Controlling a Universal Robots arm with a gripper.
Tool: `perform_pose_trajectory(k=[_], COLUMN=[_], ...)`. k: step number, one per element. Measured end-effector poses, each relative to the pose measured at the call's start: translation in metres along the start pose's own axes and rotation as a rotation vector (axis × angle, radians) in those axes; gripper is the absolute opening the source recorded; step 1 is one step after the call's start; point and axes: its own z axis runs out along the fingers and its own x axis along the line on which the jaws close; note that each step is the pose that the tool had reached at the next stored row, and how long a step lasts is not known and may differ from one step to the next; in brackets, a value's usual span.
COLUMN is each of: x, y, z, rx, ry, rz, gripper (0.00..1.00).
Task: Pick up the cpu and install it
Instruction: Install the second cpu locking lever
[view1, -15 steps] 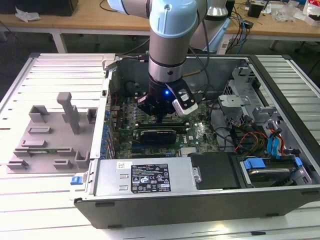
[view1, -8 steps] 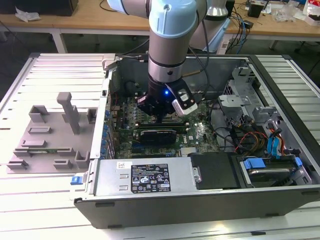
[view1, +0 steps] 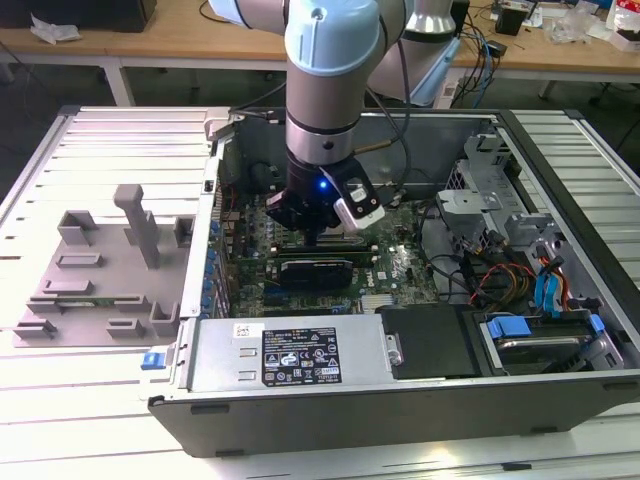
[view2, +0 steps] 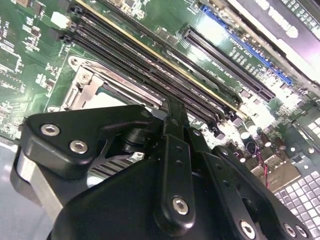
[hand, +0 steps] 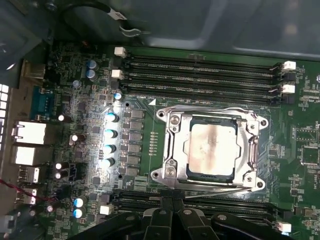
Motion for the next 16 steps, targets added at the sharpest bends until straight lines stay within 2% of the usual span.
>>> perform_pose_trajectory(k=[2,4,5,10,13,16], x=[0.0013,0.0018,0.0028,0.0069,0.0073,0.0097], y=[-0.0001,-0.0006,-0.0011,-0.0020,-0.0023,-0.0026], z=[0.0008,0.0017,0.0022,0.0059,0.0077,0.0113], rx=[-0.0022,-0.0175,-0.0217,-0.0267,-0.0505,-0.0619], ry=[-0.0021,-0.0050,-0.0054,-0.0056,-0.0133,-0.0181], rz=[-0.001,-0.007,-0.009,-0.014,-0.017,-0.020], gripper=[0.11,0.11,0.11,0.11,0.11,0.11])
